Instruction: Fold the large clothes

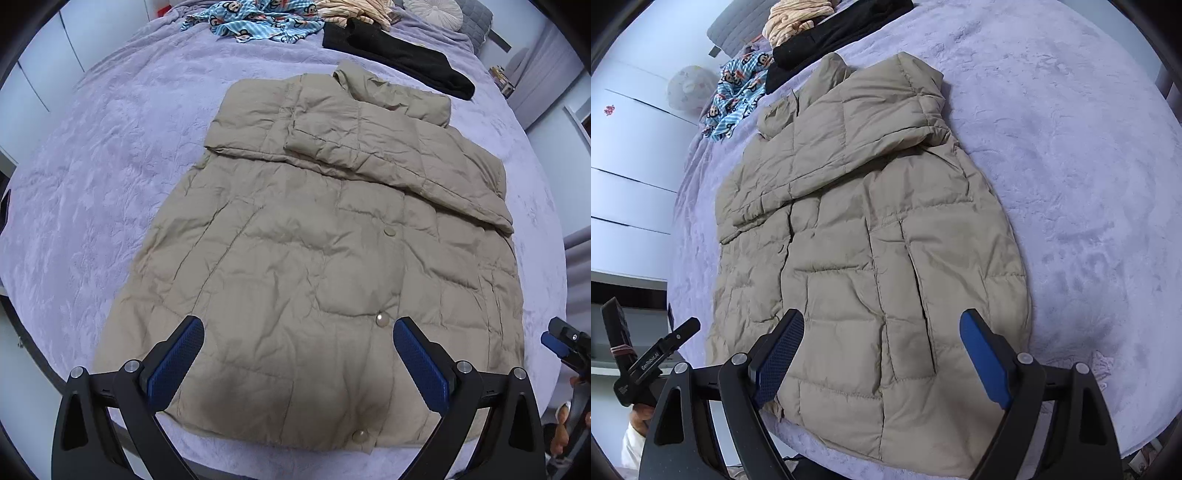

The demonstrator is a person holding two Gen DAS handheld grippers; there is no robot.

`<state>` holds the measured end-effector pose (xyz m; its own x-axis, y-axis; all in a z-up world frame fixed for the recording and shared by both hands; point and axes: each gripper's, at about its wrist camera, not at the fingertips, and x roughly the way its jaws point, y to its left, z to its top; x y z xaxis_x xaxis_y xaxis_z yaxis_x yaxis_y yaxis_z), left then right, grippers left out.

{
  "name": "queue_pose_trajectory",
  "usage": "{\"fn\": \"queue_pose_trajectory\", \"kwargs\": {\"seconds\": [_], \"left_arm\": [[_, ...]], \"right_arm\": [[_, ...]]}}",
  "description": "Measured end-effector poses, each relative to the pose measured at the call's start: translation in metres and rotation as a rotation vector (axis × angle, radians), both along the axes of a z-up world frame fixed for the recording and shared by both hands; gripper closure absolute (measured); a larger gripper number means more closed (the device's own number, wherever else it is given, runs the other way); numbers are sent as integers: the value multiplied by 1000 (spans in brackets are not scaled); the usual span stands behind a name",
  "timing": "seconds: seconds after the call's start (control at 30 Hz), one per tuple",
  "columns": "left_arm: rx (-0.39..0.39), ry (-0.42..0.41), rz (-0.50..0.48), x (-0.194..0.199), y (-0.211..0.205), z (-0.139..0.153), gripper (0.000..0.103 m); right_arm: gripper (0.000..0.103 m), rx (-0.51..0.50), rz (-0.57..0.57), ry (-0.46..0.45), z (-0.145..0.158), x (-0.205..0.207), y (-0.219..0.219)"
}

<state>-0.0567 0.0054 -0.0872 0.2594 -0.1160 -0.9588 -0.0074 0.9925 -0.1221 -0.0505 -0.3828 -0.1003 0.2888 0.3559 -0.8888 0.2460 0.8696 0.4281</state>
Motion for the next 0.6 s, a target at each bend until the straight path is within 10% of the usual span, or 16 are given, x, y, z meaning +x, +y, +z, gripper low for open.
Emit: {"fn": "queue_pose_trajectory", "kwargs": {"seconds": [0.07, 0.6], "left_arm": [[-8, 4, -24, -7, 1, 1, 0], [1, 25, -78, -57, 77, -13, 0]], "right_arm": [[0, -1, -4, -24, 6, -8, 3], [0, 186, -197, 42, -9, -85, 70]]}}
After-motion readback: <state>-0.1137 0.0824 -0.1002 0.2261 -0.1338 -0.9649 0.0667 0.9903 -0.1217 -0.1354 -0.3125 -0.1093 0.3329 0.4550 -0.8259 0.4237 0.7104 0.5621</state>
